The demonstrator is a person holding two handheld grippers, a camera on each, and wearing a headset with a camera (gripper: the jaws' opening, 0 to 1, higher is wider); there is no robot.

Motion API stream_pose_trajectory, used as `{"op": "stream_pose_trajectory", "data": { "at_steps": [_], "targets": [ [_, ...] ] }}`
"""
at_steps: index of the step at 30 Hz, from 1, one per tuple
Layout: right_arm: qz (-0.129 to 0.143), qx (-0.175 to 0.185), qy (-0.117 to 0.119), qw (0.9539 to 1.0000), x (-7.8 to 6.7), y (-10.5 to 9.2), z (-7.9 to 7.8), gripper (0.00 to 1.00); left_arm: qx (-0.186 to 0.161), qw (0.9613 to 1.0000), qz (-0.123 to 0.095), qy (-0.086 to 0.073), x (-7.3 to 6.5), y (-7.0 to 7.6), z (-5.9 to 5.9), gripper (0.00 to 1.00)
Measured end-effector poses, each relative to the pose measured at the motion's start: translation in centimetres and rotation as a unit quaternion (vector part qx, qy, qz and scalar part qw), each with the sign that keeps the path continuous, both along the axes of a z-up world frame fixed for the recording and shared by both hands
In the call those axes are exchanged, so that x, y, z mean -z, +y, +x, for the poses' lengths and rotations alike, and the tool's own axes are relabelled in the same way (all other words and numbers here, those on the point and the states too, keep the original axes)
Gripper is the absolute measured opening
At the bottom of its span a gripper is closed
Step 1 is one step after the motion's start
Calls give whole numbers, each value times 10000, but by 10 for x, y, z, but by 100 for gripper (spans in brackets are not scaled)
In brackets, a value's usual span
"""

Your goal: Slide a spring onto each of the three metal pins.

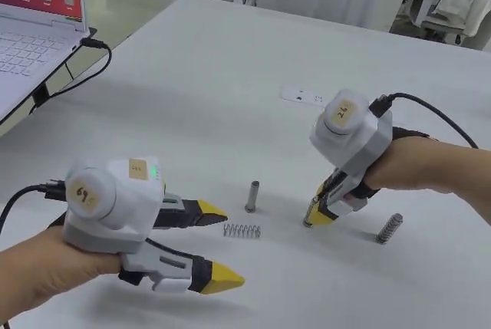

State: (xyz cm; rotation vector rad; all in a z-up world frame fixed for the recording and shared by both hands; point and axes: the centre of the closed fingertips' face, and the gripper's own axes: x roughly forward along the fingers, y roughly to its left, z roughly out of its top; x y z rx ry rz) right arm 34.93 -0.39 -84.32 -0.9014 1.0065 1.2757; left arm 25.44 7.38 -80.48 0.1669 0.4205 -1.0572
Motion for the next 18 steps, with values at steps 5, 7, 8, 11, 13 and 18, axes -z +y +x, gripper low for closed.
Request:
{"op": "stream_pose_trajectory", "data": {
  "at_steps": [5,7,8,11,13,18],
  "targets": [
    [25,34,4,10000,0,1,0,13,-10,10000,1,-4,0,0,1,48],
    [35,38,2,10000,0,1,0,13,-13,10000,13,-6,0,1,1,48],
    [39,47,6,10000,0,0,0,13,-15,10000,12,0,0,1,1,48],
    [51,68,5,10000,0,-1,0,15,-13,10000,20,-1,1,1,2,48],
    [55,84,10,9999,0,-2,0,16,-12,10000,27,-1,1,1,2,47],
    [79,126,1,9999,-1,-4,0,17,-20,10000,58,-1,2,2,3,47]
  ]
}}
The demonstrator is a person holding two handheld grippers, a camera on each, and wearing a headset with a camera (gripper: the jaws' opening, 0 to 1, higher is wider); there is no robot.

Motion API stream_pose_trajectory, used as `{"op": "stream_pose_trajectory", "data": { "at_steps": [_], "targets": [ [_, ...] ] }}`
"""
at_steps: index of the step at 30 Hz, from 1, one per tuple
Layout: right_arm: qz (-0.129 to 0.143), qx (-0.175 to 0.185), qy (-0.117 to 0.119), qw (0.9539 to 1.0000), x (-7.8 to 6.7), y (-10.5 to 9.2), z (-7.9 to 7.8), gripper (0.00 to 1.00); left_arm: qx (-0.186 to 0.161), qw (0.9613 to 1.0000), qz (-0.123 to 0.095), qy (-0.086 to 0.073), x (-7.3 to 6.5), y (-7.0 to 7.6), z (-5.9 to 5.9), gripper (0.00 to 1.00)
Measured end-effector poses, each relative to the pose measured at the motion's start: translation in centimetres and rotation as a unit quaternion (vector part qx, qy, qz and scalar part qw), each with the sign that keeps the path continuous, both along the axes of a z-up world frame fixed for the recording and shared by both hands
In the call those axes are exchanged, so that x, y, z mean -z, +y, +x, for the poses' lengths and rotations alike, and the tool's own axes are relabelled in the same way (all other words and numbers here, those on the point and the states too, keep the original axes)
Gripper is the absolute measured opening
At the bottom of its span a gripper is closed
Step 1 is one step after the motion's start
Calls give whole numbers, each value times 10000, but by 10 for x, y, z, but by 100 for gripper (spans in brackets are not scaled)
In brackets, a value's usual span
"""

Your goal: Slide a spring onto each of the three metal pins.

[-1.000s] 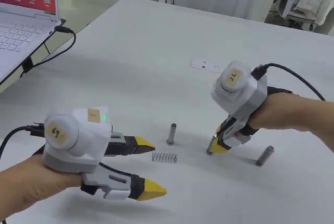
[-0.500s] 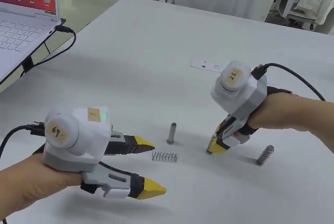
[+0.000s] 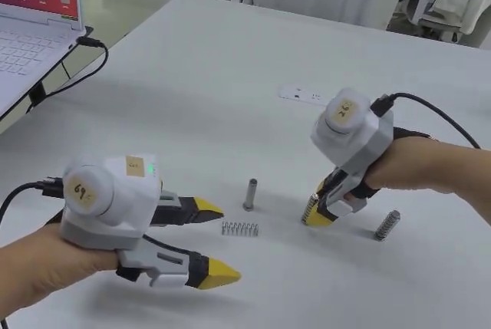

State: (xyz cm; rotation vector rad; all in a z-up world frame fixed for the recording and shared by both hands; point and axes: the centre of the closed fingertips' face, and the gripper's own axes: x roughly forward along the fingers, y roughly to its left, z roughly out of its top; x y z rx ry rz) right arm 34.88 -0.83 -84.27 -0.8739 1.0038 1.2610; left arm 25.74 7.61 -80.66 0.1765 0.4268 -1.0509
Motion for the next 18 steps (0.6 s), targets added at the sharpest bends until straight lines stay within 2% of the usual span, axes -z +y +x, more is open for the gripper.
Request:
{"op": "stream_pose_trajectory", "data": {
  "at_steps": [18],
  "targets": [
    [147,186,-47,9997,-6,-13,-8,19,-17,9999,129,-5,3,5,12,45]
  ]
}}
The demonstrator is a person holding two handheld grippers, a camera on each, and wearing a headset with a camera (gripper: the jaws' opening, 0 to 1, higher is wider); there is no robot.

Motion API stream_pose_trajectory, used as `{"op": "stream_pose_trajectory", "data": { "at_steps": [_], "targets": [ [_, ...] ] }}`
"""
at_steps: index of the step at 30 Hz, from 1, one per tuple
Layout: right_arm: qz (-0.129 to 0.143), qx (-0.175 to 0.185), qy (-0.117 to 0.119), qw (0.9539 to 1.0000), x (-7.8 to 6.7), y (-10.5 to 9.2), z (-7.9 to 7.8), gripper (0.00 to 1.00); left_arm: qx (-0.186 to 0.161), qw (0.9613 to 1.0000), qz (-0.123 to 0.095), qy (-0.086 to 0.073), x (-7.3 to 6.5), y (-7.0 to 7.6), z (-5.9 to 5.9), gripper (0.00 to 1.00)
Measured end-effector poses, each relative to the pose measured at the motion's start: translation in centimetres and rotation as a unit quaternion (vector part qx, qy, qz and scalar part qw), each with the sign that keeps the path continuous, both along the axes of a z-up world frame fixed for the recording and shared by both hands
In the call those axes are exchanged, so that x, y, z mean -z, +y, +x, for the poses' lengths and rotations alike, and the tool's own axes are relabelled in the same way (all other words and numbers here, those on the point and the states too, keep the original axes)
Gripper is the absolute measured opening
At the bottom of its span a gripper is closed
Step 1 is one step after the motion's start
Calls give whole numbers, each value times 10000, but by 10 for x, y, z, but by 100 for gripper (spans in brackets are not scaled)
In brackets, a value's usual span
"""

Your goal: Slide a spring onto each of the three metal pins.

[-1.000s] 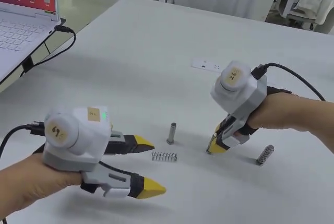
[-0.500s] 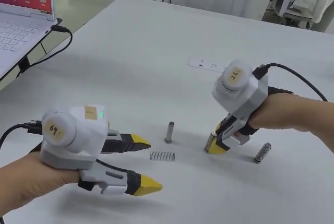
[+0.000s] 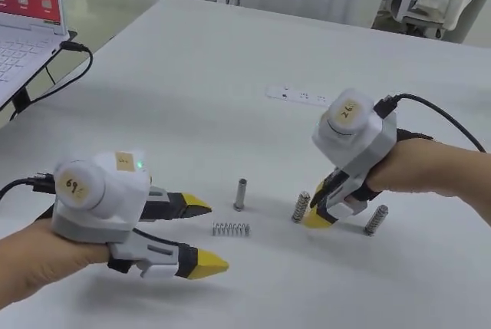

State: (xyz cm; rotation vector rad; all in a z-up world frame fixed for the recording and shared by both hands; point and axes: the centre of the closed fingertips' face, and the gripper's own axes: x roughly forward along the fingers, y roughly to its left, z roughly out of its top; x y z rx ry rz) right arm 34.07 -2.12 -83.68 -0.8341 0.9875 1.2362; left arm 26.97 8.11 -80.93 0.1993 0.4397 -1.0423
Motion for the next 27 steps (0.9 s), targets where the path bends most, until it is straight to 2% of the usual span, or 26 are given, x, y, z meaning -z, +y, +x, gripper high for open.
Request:
{"op": "stream_pose_trajectory", "data": {
  "at_steps": [13,27],
  "targets": [
    [175,128,-88,9997,-9,-8,-12,20,73,9999,135,18,3,-1,11,43],
    [356,244,-175,9989,-14,-15,-27,20,109,9995,260,115,15,0,22,36]
  ]
}}
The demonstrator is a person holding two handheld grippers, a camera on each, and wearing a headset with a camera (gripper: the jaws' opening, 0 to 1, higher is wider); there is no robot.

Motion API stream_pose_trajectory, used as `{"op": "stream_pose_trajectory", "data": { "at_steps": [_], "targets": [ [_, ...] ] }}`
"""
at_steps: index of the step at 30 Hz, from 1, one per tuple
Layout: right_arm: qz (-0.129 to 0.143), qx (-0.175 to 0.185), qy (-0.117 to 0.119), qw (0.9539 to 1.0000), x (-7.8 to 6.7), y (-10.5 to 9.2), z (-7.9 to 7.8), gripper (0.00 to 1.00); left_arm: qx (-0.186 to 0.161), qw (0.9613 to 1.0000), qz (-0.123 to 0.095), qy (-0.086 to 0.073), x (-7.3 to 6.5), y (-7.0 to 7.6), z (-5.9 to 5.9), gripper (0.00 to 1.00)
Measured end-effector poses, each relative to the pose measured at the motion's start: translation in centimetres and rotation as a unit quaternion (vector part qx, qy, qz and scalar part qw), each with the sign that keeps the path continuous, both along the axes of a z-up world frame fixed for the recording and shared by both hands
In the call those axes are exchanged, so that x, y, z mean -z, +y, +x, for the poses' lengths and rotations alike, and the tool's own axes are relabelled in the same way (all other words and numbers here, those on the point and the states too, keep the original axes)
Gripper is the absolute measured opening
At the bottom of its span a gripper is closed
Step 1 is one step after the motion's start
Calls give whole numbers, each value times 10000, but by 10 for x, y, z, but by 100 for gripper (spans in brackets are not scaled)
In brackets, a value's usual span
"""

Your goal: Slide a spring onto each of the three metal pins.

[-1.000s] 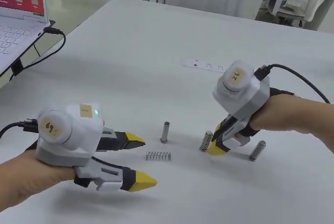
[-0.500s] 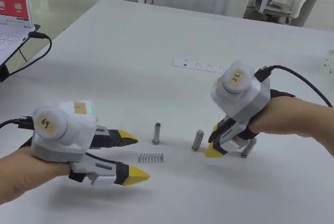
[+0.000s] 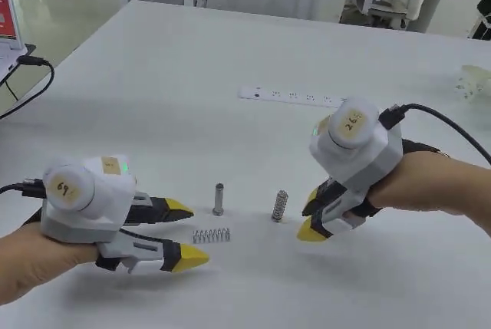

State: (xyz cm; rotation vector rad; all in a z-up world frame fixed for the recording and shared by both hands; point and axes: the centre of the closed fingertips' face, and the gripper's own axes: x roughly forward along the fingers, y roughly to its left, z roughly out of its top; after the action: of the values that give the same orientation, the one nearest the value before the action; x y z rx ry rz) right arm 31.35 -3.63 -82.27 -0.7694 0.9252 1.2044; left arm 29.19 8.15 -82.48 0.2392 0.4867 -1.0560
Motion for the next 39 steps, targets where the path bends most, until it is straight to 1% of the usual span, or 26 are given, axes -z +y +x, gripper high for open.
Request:
{"op": "stream_pose_trajectory", "data": {
  "at_steps": [8,18,27,30,31,33,37,39],
  "targets": [
    [50,65,-18,10000,-1,-7,-5,21,19,10000,75,62,8,-2,4,31],
    [140,136,-21,9998,-1,-9,-10,21,64,9999,139,27,12,-3,8,26],
    [180,186,14,9997,1,-12,-14,21,131,9996,229,54,18,-5,7,20],
    [208,206,14,9996,1,-12,-14,20,145,9994,316,70,21,-5,6,18],
    [216,209,9,9995,0,-12,-14,20,147,9993,352,57,23,-5,6,18],
    [224,211,12,9995,1,-11,-14,20,154,9993,327,25,22,-6,7,17],
    [216,183,26,9996,3,-10,-16,20,114,9992,382,-9,23,-3,9,10],
    [228,176,36,9996,3,-9,-17,20,103,9993,370,-7,23,-3,9,9]
  ]
}}
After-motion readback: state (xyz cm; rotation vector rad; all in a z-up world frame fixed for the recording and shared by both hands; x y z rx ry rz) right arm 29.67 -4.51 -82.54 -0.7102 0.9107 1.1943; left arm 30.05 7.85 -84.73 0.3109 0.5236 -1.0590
